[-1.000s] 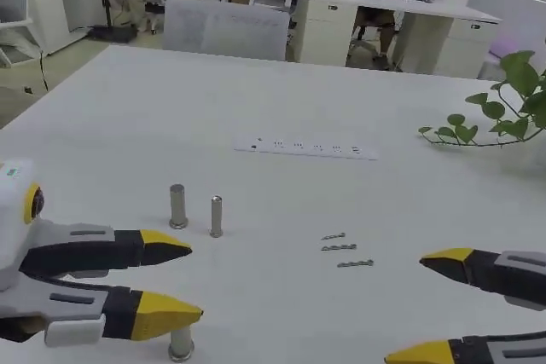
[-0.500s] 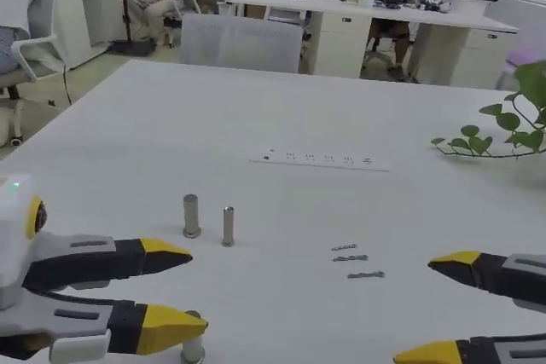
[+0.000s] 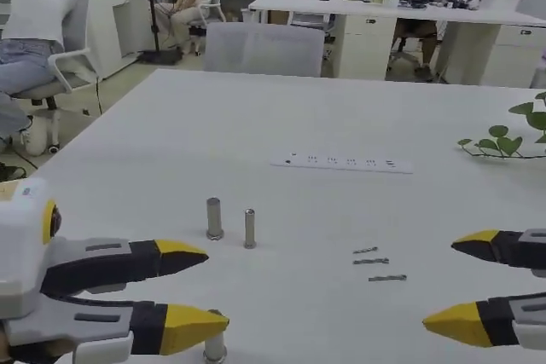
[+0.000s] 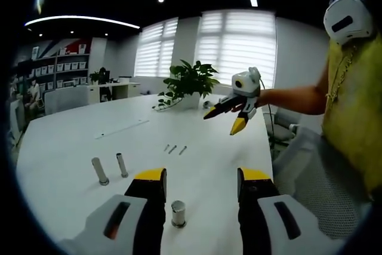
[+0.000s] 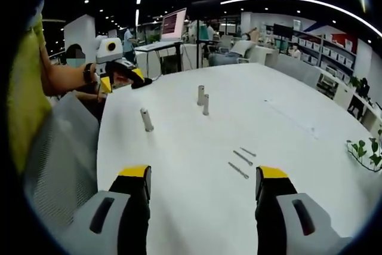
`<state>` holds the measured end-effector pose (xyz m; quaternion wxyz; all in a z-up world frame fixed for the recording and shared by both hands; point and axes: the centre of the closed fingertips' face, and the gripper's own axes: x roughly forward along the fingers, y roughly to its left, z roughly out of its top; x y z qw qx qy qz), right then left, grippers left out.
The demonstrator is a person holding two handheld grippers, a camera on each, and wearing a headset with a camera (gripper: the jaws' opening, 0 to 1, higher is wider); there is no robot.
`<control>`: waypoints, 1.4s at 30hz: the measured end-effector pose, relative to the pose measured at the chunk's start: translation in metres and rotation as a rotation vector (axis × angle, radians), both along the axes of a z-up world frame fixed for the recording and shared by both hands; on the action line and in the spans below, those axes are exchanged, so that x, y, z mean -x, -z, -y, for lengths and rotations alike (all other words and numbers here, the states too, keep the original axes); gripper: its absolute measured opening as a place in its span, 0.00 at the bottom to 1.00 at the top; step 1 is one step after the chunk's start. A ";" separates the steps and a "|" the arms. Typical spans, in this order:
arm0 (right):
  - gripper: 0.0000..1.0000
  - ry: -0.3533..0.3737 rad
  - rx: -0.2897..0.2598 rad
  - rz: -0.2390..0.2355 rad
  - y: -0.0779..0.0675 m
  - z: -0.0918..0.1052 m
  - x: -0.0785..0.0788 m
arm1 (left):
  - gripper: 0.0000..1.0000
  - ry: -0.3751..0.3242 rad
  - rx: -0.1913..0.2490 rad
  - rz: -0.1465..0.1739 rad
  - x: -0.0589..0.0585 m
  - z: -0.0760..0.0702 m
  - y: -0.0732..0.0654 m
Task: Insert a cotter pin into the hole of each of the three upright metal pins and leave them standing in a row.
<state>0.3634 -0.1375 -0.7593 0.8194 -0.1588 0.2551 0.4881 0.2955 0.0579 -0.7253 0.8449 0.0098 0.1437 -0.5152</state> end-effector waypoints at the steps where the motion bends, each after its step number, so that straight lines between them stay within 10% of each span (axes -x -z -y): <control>1: 0.72 -0.003 0.008 -0.004 0.002 0.001 -0.003 | 0.47 0.000 -0.003 0.000 0.001 0.000 0.000; 42: 0.38 -0.123 0.266 -0.109 0.069 0.001 -0.071 | 0.41 -0.017 -0.034 -0.005 0.006 0.002 0.000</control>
